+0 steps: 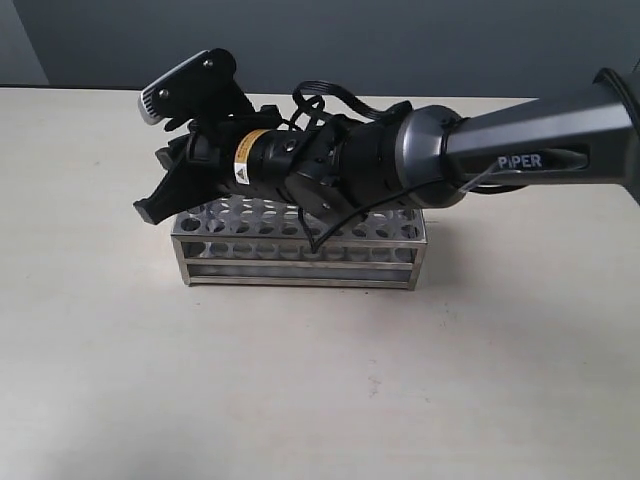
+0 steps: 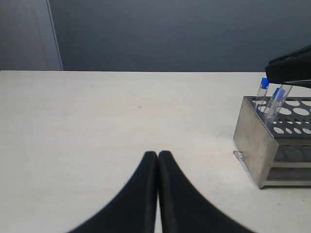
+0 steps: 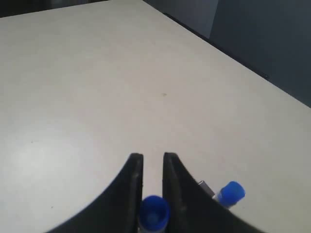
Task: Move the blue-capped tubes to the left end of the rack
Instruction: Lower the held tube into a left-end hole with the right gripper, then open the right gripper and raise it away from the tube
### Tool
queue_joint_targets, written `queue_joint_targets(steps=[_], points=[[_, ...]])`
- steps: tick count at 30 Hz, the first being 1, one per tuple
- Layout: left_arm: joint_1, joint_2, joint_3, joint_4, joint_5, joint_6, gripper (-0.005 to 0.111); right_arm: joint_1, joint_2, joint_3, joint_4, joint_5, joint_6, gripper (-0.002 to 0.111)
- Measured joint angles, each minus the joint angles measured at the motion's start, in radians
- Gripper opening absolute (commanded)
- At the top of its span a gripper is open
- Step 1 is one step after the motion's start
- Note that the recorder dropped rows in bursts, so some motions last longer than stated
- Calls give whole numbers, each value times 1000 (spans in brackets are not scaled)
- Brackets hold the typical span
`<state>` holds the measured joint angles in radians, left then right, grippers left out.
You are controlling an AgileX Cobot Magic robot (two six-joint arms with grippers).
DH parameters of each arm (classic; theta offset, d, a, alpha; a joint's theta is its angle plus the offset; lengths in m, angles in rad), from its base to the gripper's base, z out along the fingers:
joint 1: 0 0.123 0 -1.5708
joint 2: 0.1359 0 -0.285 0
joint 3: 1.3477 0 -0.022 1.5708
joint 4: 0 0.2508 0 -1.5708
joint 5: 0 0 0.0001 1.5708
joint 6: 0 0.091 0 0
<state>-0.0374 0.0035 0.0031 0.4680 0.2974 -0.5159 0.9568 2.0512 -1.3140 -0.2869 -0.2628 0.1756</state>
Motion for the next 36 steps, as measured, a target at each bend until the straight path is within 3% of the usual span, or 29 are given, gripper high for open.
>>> queue_joint_targets(steps=[22, 25, 30, 36], points=[[0, 0, 0, 0, 0, 0, 1, 2, 47, 0, 114, 59, -20, 0], [0, 0, 0, 0, 0, 0, 1, 2, 47, 0, 114, 61, -20, 12], [0, 0, 0, 0, 0, 0, 1, 4, 47, 0, 106, 118, -24, 45], [0, 0, 0, 0, 0, 0, 1, 2, 26, 0, 104, 167, -24, 42]])
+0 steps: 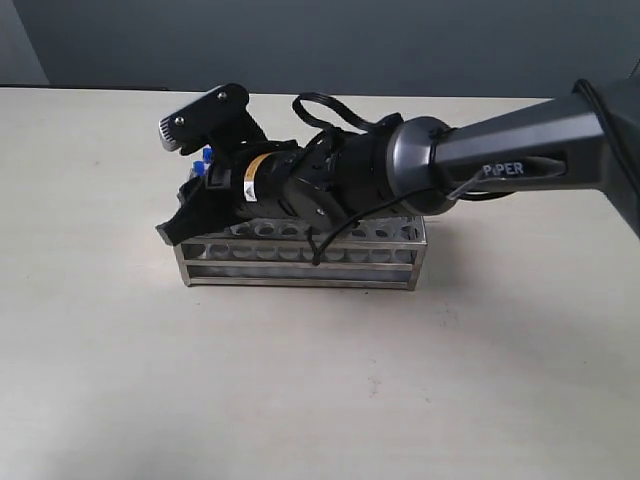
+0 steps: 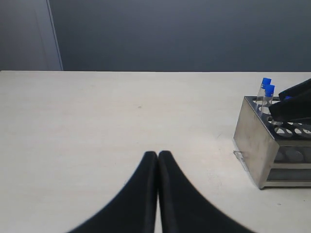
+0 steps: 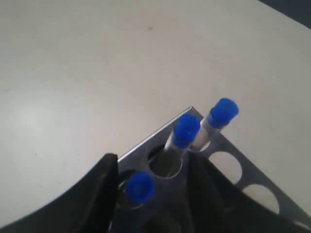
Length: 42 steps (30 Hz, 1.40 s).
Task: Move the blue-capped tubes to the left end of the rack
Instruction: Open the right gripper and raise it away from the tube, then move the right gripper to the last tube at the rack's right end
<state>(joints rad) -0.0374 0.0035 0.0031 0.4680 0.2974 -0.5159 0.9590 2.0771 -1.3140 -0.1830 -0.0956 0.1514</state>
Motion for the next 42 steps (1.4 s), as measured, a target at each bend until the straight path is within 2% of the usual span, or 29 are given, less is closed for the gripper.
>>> queue_joint_targets(steps=[7, 15, 23, 29, 33, 38, 42], points=[[0, 0, 0, 0, 0, 0, 1, 0, -106, 0, -9, 34, 0, 42], [0, 0, 0, 0, 0, 0, 1, -9, -248, 0, -61, 215, -5, 42], [0, 0, 0, 0, 0, 0, 1, -147, -397, 11, -108, 499, 4, 42], [0, 0, 0, 0, 0, 0, 1, -267, -568, 197, -241, 577, 110, 42], [0, 0, 0, 0, 0, 0, 1, -302, -699, 395, -279, 462, 145, 42], [0, 0, 0, 0, 0, 0, 1, -310, -754, 655, -369, 79, 155, 42], [0, 0, 0, 0, 0, 0, 1, -359, -691, 748, -343, -135, 128, 42]])
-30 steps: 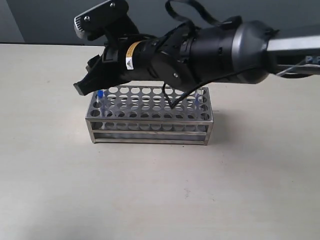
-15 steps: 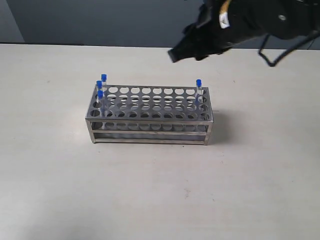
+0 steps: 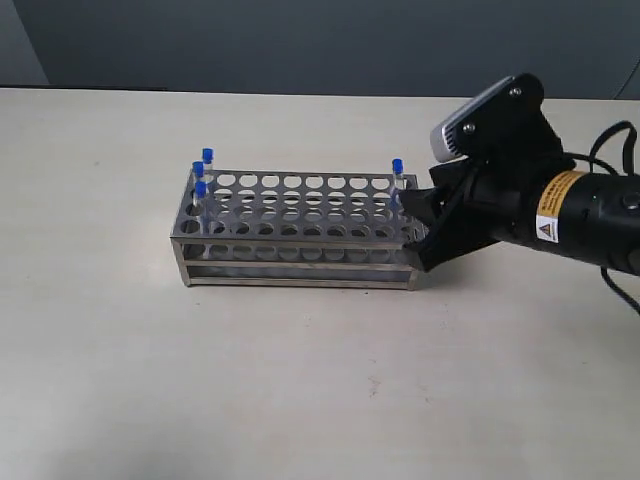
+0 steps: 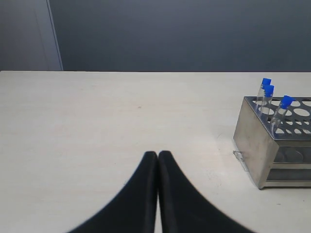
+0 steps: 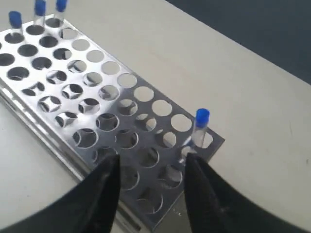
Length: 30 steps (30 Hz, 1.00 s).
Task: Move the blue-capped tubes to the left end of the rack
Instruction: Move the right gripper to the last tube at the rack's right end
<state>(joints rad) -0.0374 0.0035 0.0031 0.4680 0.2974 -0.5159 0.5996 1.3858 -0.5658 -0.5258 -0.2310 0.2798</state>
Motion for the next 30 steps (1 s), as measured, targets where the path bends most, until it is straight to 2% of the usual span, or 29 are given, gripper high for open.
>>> queue_joint_targets(steps=[4, 7, 19, 25, 27, 30], points=[[0, 0, 0, 0, 0, 0, 1, -71, 118, 19, 197, -161, -134, 42], [0, 0, 0, 0, 0, 0, 1, -93, 192, 19, 260, -283, -195, 42], [0, 0, 0, 0, 0, 0, 1, -95, 372, 19, 286, -566, -280, 42], [0, 0, 0, 0, 0, 0, 1, -95, 429, -42, 303, -583, -299, 42], [0, 0, 0, 0, 0, 0, 1, -95, 444, -75, 303, -566, -299, 37], [0, 0, 0, 0, 0, 0, 1, -95, 454, -115, 303, -528, -301, 21]])
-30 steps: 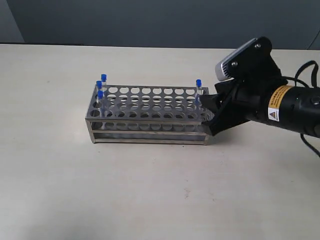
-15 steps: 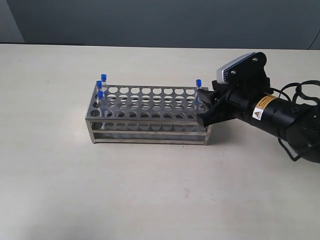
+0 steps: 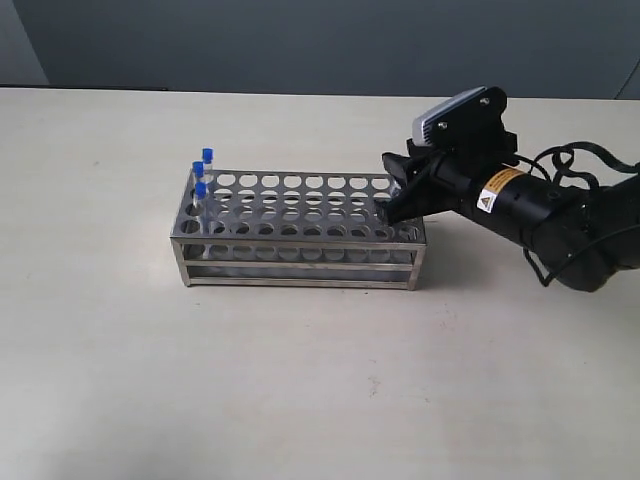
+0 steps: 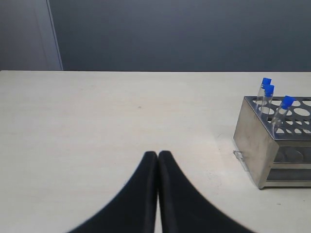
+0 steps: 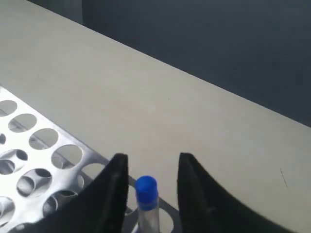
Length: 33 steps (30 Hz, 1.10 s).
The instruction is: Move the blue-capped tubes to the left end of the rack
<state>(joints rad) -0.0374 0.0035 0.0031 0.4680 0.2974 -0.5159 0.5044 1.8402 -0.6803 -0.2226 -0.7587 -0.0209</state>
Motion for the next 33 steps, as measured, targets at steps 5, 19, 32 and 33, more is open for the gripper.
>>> queue_joint_targets(steps=[5, 19, 32, 33], points=[[0, 0, 0, 0, 0, 0, 1, 0, 0, -19, 0, 55, -2, 7], [0, 0, 0, 0, 0, 0, 1, 0, 2, -24, -10, 195, 74, 34], [0, 0, 0, 0, 0, 0, 1, 0, 2, -25, -20, 163, 80, 19], [0, 0, 0, 0, 0, 0, 1, 0, 2, -25, -20, 162, 80, 19]])
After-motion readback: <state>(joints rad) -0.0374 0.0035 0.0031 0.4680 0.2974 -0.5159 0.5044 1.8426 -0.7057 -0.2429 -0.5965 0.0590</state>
